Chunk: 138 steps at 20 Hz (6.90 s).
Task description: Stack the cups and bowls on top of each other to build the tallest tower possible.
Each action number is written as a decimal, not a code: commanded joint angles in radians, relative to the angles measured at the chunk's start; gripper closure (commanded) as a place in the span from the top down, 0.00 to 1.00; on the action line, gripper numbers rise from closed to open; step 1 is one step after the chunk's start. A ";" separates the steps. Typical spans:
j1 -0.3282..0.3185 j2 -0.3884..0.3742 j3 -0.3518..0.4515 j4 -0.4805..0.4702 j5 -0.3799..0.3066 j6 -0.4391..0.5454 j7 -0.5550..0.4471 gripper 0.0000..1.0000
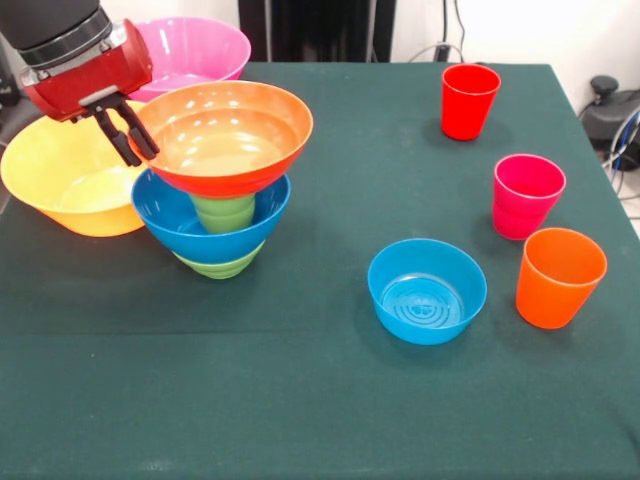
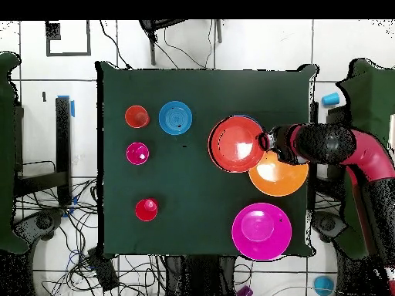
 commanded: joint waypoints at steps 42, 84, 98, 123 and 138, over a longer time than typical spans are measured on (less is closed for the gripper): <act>0.033 0.056 -0.105 -0.094 -0.136 0.072 -0.419 0.00; 0.085 0.094 -0.155 -0.063 -0.208 -0.067 -0.295 0.00; 0.093 0.085 -0.159 -0.070 -0.201 -0.060 -0.290 0.00; 0.093 0.076 -0.164 -0.064 -0.215 -0.075 -0.294 0.00; 0.089 0.080 -0.154 -0.062 -0.213 -0.076 -0.296 1.00</act>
